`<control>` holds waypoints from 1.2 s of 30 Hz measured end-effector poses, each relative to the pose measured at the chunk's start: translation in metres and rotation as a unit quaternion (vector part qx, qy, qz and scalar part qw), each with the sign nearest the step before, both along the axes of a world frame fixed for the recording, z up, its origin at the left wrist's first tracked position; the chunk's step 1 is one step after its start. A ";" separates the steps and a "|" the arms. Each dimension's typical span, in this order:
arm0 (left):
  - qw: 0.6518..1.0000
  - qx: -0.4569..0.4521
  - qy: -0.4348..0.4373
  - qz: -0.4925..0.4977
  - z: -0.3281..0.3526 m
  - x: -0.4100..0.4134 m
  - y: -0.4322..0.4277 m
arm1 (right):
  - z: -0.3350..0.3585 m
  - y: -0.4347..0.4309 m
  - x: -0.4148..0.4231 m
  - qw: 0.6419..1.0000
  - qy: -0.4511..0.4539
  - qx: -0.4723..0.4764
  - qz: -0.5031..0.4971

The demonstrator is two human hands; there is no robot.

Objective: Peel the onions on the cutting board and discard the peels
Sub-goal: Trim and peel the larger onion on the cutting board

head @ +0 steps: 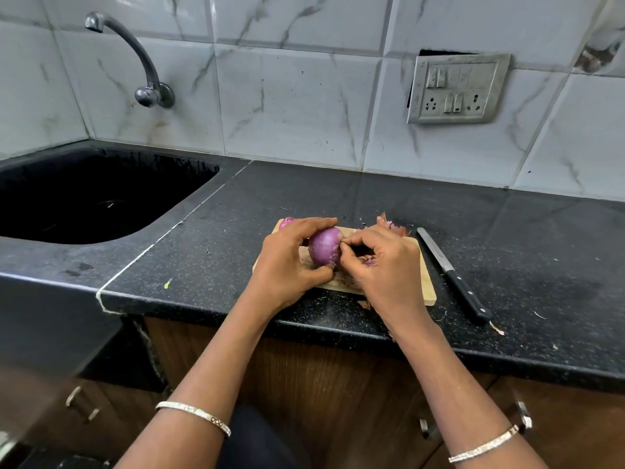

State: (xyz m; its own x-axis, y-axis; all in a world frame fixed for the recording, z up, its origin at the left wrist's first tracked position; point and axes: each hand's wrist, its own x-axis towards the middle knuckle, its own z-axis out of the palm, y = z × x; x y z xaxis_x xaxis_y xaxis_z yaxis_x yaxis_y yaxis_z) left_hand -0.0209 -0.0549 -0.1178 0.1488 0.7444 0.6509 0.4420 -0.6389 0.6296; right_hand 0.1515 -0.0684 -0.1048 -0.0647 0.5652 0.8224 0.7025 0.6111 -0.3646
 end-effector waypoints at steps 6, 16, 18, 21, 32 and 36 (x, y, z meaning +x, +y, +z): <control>1.000 0.001 -0.002 0.000 -0.001 0.001 -0.002 | -0.004 0.001 -0.006 0.989 -0.108 0.048 -0.089; 0.999 -0.039 -0.029 0.005 -0.002 -0.001 0.000 | 0.004 -0.002 0.000 0.997 0.050 -0.064 0.012; 0.999 -0.035 -0.028 0.005 -0.001 -0.001 0.001 | 0.004 -0.003 0.000 0.998 0.035 -0.053 0.019; 1.000 -0.022 -0.018 0.007 -0.001 -0.001 0.001 | 0.003 0.000 0.000 0.999 0.019 -0.038 0.013; 1.000 0.009 0.004 0.007 0.003 0.001 -0.002 | 0.012 0.004 0.008 0.998 -0.021 -0.048 0.016; 1.000 0.007 -0.009 0.010 0.001 0.001 -0.002 | 0.013 0.005 0.002 0.995 -0.100 -0.010 -0.022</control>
